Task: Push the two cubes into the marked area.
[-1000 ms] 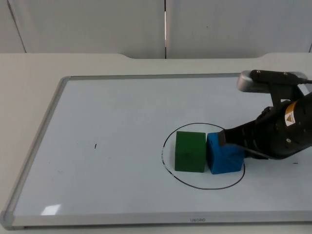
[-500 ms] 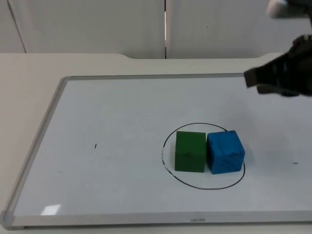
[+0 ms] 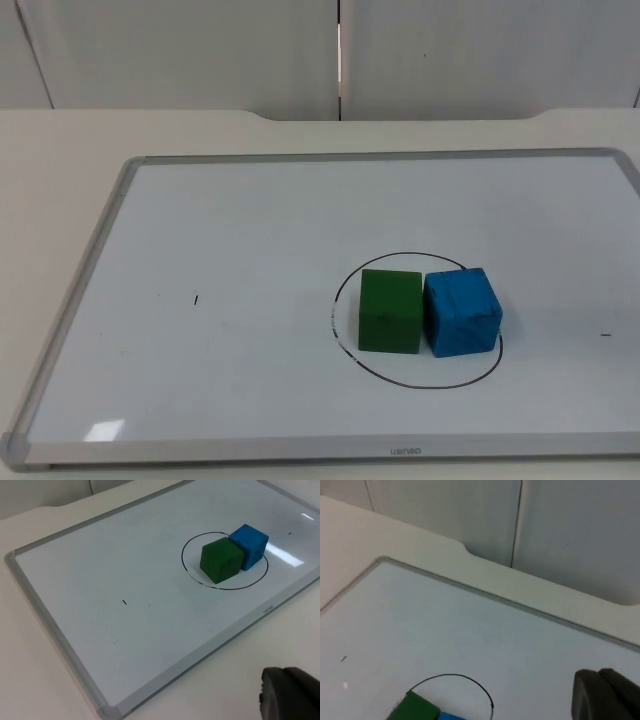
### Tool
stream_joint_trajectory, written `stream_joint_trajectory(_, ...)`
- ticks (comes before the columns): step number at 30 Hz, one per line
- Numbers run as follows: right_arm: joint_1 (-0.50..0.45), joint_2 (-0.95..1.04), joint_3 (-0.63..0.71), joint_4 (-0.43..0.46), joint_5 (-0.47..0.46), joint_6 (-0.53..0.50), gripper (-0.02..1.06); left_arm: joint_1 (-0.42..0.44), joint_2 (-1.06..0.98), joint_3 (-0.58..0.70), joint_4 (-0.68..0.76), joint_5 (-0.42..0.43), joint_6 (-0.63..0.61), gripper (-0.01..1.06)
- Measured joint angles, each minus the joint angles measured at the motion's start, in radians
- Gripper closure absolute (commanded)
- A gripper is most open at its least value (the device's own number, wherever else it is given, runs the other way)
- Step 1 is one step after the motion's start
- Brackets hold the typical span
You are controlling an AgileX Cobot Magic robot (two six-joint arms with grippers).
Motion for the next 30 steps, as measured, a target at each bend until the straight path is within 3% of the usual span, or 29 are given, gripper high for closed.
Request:
stream_joint_trajectory(2,0.000,-0.013,0.000,-0.010,0.017,0.000,1.05,0.000,0.000,0.000,0.000,0.000,0.000,1.05)
stream_joint_trajectory(5,0.000,-0.083,0.006,-0.065,0.120,0.000,1.05,0.000,0.000,0.000,0.000,0.000,0.000,1.05)
stream_joint_trajectory(10,0.000,-0.173,0.089,-0.091,0.134,0.000,1.05,0.000,0.000,0.000,0.000,0.000,0.000,1.05)
stream_joint_trajectory(20,0.000,-0.451,0.253,-0.064,0.198,0.015,1.05,0.000,0.000,0.000,0.000,0.000,0.000,1.05)
stream_joint_trajectory(30,0.000,-0.670,0.296,-0.001,0.326,0.022,1.05,0.000,0.000,0.000,0.000,0.000,0.000,1.05)
